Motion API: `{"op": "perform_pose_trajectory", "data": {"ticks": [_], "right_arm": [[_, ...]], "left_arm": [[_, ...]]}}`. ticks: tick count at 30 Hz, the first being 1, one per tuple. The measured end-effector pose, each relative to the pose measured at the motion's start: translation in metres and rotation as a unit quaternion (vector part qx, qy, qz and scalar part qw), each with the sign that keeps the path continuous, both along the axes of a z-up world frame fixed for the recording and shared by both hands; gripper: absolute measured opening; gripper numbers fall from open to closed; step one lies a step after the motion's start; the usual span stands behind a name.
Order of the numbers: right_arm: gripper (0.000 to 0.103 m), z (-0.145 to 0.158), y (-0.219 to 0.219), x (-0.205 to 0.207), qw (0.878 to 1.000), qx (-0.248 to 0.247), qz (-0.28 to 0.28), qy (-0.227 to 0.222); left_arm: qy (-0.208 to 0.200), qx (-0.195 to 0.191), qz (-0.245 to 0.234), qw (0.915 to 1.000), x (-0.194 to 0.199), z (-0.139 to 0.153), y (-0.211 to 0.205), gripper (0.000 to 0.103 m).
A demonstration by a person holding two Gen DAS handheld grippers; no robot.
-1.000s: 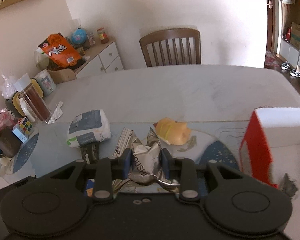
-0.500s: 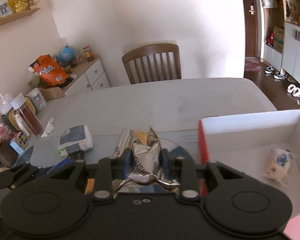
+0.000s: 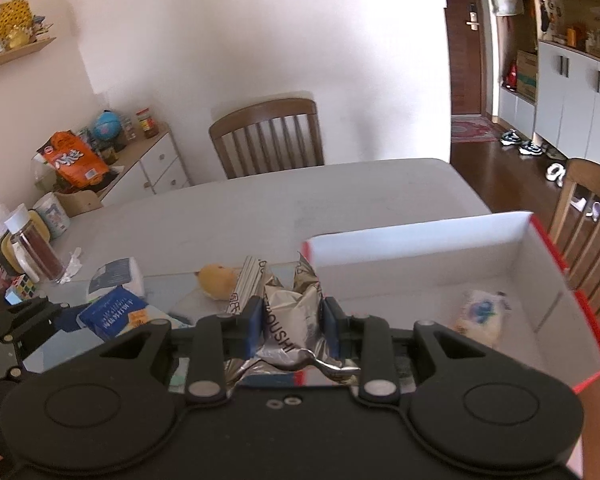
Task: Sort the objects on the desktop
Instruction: 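Lift the foil wrapper and biscuit pack with both tools over the red box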
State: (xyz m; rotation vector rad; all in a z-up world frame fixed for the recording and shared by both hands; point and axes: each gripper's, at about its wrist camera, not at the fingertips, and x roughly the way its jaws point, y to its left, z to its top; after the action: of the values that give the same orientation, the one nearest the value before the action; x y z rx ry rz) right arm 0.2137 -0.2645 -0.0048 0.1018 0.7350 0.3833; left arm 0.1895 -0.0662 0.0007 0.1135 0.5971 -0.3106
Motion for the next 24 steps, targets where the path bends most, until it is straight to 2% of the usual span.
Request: {"op": "perform_pose_trajectory", "data": {"ticks": [16, 24], "right_arm": [[0.031, -0.009, -0.1, 0.016, 0.999, -0.012, -0.036, -0.005], [0.031, -0.024, -0.119, 0.025, 0.999, -0.018, -0.038, 0.008]], "left_arm": [[0.014, 0.012, -0.043, 0.9989, 0.027, -0.005, -0.097, 0.078], [0.044, 0.011, -0.052, 0.9976, 0.058, -0.016, -0.12, 0.078]]}}
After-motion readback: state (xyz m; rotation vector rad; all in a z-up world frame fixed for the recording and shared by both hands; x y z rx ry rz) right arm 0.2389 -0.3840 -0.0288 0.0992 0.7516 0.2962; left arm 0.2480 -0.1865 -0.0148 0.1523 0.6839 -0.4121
